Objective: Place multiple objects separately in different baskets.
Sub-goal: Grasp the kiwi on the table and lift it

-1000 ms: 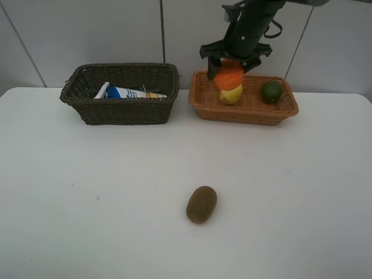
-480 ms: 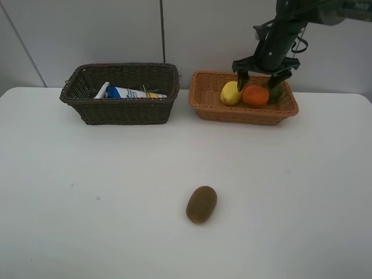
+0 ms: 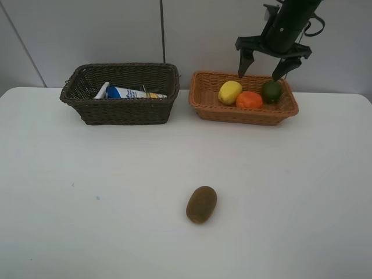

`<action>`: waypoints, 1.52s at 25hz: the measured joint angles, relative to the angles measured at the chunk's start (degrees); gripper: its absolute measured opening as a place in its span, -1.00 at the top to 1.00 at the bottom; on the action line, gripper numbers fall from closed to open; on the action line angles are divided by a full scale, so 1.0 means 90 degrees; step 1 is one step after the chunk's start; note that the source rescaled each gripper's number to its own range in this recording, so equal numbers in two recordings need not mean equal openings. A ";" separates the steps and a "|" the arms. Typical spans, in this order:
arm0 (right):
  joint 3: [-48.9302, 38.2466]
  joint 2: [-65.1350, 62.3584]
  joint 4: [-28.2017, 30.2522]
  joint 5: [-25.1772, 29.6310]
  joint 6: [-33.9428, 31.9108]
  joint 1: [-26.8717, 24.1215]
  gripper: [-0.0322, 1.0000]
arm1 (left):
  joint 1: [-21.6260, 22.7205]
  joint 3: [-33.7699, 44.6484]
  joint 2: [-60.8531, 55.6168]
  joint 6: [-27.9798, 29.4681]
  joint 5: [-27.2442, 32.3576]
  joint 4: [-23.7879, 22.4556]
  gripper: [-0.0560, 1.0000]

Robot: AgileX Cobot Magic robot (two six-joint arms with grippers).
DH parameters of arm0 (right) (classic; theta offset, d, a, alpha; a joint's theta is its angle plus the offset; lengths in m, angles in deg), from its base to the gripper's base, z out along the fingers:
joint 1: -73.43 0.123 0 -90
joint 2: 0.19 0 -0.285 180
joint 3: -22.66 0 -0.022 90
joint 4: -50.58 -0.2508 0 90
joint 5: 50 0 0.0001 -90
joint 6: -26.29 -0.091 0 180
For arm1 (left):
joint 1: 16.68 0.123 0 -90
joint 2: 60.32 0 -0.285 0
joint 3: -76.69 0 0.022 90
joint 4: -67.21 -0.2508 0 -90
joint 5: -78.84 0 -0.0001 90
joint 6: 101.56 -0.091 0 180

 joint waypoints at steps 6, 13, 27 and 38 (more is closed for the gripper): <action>-0.2132 -0.1385 -0.0283 0.0022 -0.0530 0.0336 -0.93 | 0.0000 0.0000 0.0000 0.0000 0.0000 0.0000 -0.97; -0.4625 -0.2164 -0.0334 -0.0412 -0.0804 0.1695 -0.93 | 0.0000 0.0000 0.0000 0.0000 0.0000 -0.0006 -0.97; -0.5806 -0.2196 -0.1381 -0.2403 -0.0998 0.2962 -0.93 | 0.0000 0.0000 0.0000 0.0000 0.0000 -0.0006 -0.97; -0.5827 -0.1264 -0.1728 -0.2821 -0.1014 0.2962 -0.93 | 0.0000 0.0000 0.0000 0.0000 0.0000 -0.0019 -0.97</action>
